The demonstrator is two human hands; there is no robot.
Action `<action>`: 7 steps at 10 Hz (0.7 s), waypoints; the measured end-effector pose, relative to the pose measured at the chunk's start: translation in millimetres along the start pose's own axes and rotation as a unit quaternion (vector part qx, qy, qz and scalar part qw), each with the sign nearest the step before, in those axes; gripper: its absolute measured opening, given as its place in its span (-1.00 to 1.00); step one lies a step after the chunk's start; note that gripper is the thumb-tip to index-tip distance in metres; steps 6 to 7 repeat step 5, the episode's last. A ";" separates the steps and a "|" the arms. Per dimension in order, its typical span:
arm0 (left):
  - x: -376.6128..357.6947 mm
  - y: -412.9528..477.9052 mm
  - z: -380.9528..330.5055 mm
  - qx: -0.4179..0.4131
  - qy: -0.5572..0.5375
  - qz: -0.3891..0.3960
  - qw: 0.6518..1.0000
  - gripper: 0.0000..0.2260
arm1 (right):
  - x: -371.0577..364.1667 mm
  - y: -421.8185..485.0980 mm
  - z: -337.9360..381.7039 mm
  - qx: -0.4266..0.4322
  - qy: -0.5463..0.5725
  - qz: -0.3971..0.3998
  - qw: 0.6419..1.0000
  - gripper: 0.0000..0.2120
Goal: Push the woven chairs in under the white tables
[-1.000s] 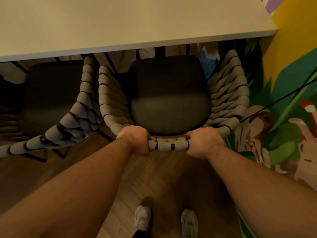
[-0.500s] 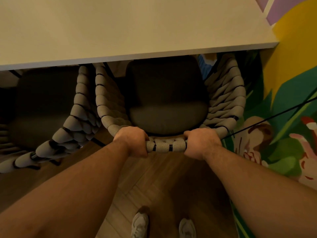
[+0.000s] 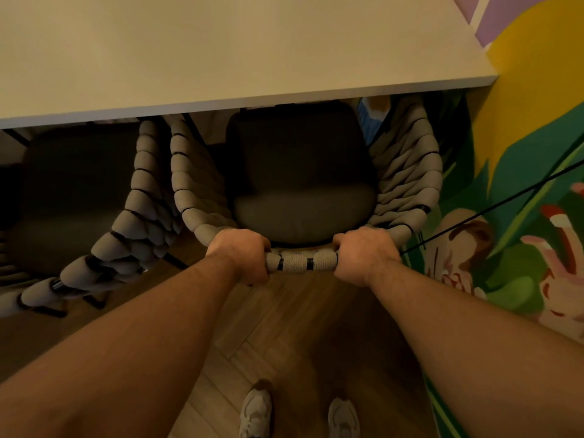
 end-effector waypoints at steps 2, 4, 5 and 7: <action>-5.7 -28.7 -6.9 0.053 0.027 -0.018 0.998 -0.49 | -2.2 -10.3 9.2 -0.048 0.011 0.018 0.999 -0.47; 14.4 -64.6 13.7 -0.008 0.035 0.031 0.999 -0.20 | 0.9 -75.1 6.4 -0.026 0.171 0.008 0.985 -0.06; 50.0 -89.4 11.4 -0.032 0.051 0.026 0.998 -0.19 | 26.2 -122.5 -2.0 -0.078 0.226 -0.054 0.969 -0.11; 50.0 -89.4 11.4 -0.032 0.051 0.026 0.998 -0.19 | 26.2 -122.5 -2.0 -0.078 0.226 -0.054 0.969 -0.11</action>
Point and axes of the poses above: each hand's wrist, its own y-axis towards the middle knuckle, its own x-axis out of the back of the hand, z = x × y, the point moved 5 cm from there along y, towards the middle knuckle, and after that the axes turned 9 degrees about x, right-handed, at the moved point
